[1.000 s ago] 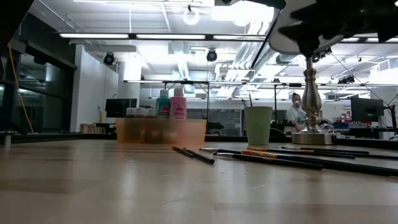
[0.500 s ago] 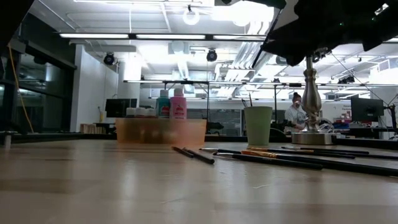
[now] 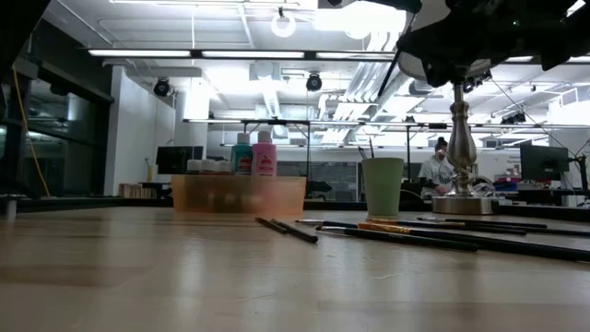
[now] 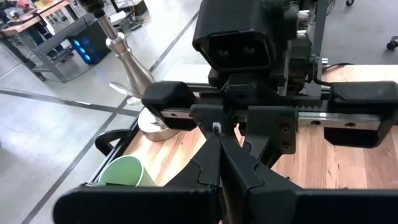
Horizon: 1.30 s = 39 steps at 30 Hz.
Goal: Pick & Place Paint Supplies
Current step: Put the silver paint brush into the green cup
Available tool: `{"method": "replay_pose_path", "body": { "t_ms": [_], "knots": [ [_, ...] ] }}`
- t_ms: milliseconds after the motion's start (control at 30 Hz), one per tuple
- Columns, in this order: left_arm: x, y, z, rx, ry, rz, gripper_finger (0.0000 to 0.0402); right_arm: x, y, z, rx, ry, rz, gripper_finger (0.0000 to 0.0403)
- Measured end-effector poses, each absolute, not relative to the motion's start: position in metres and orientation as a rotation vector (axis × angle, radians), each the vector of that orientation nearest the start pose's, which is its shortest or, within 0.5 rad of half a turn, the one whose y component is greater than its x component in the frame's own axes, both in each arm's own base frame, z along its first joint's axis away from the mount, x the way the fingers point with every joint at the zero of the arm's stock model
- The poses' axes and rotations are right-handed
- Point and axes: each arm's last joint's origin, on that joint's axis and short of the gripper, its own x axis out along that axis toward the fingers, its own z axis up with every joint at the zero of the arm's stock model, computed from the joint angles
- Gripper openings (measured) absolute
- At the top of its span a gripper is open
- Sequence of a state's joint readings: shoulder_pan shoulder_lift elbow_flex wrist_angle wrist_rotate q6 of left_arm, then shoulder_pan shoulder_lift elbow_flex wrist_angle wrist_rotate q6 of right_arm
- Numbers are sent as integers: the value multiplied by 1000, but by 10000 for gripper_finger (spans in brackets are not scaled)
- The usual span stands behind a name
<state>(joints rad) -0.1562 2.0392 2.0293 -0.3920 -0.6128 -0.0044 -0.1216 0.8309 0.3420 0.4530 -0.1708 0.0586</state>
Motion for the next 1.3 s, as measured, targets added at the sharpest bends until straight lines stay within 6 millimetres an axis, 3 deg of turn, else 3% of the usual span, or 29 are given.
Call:
{"method": "replay_pose_path", "body": {
  "t_ms": [333, 567, 667, 833, 933, 1300],
  "knots": [
    [465, -57, 359, 158, 396, 450, 10, 182, -18, 232, 96, 43, 34, 9],
    [449, -55, 367, 180, 467, 449, 112, 181, -22, 227, 123, 91, -116, 7],
    [436, -51, 370, 152, 518, 552, 156, 180, -27, 225, 130, 101, -232, 7],
    [414, -46, 357, 235, 672, 788, 178, 176, -44, 224, 106, 102, -497, 7],
    [405, -46, 350, 240, 728, 841, 179, 173, -57, 222, 96, 119, -610, 7],
    [402, -45, 290, 267, 828, 901, 179, 183, -100, 217, 78, 223, -720, 7]
  ]
}}
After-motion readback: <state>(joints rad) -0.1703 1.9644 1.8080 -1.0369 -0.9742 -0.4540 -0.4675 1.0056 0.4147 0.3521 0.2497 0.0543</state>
